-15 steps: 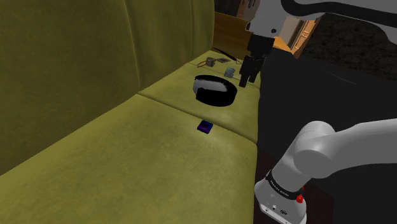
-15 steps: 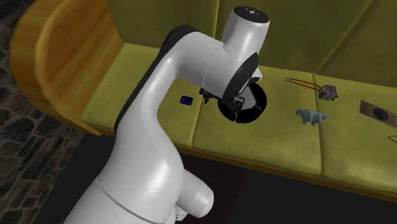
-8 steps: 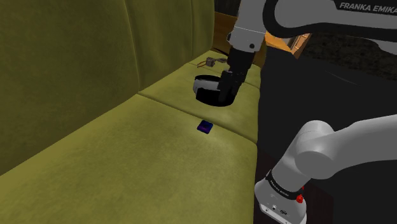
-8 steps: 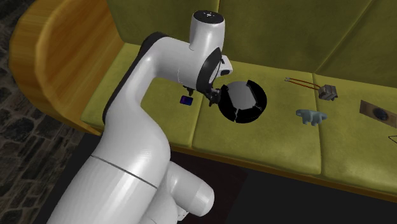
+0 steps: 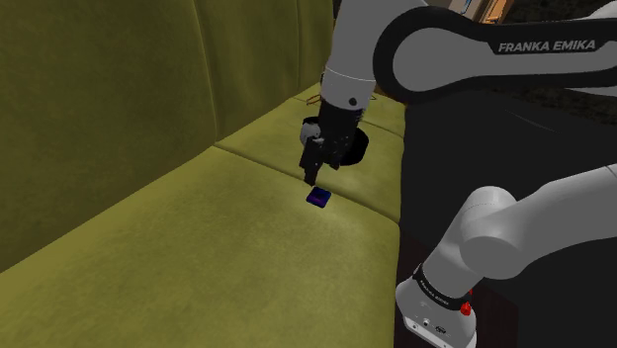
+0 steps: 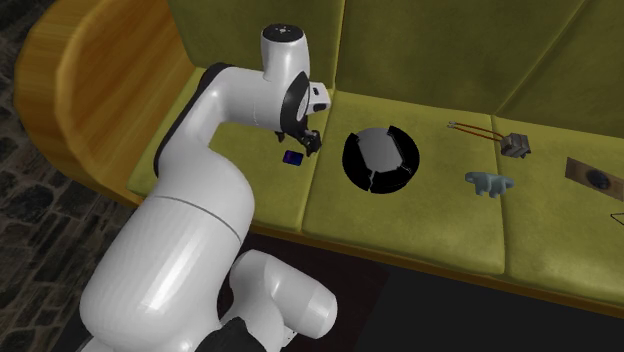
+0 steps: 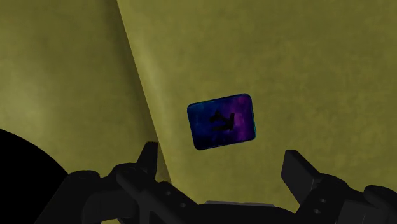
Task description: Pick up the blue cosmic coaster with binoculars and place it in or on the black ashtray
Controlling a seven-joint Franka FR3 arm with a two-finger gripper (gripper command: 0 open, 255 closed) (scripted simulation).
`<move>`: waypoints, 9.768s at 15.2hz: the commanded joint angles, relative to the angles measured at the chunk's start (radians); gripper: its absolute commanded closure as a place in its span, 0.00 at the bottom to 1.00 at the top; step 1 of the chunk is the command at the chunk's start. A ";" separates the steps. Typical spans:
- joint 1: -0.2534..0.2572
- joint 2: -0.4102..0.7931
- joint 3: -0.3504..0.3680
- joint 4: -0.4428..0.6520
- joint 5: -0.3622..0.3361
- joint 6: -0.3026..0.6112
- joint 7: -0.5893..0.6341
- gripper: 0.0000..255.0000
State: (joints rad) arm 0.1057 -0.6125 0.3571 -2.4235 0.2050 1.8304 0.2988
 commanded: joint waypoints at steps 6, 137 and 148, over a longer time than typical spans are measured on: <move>0.007 0.023 0.030 -0.076 0.015 0.103 0.013 0.00; 0.022 -0.082 -0.072 0.141 -0.043 -0.234 -0.034 1.00; -0.079 0.095 -0.252 0.250 -0.175 -0.179 -0.262 1.00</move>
State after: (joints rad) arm 0.0359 -0.5448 0.1193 -2.1953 0.0413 1.6471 0.0569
